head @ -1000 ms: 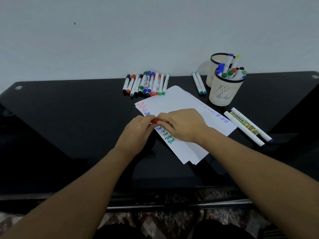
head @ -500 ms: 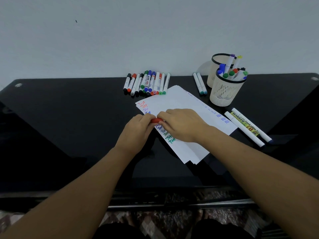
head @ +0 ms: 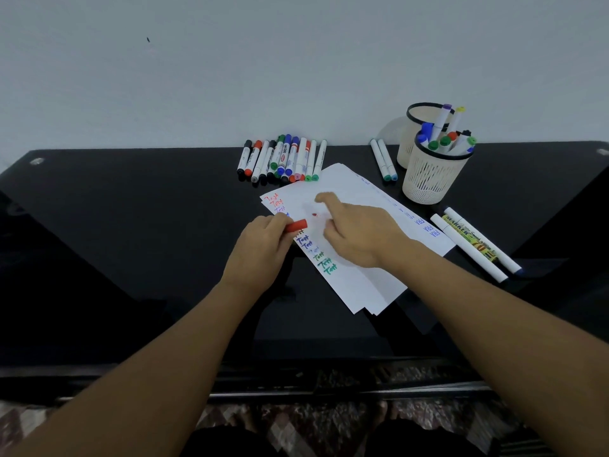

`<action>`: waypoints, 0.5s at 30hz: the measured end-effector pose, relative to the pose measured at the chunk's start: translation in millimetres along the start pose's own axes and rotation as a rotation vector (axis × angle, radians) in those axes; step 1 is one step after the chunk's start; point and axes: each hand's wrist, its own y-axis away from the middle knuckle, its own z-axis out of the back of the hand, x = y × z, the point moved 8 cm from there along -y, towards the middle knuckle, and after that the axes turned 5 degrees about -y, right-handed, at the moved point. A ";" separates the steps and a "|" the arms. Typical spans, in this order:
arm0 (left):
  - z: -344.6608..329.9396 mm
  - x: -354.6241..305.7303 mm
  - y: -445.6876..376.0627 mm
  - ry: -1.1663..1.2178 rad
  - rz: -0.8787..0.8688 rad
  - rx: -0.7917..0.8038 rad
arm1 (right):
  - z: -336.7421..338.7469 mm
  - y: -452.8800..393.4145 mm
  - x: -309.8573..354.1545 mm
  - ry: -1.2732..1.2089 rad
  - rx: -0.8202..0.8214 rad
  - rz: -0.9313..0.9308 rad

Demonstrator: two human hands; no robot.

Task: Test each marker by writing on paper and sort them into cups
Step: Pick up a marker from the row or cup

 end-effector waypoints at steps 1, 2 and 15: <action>-1.2 2.7 -1.1 -0.019 0.017 0.002 | 0.9 2.4 -3.9 -0.081 0.009 -0.028; -3.0 5.6 -2.0 -0.039 0.035 0.008 | 1.6 5.2 -7.3 -0.152 0.012 -0.049; -10.3 23.1 4.8 0.053 0.249 0.161 | -16.8 58.9 -28.5 -0.961 -0.207 -0.344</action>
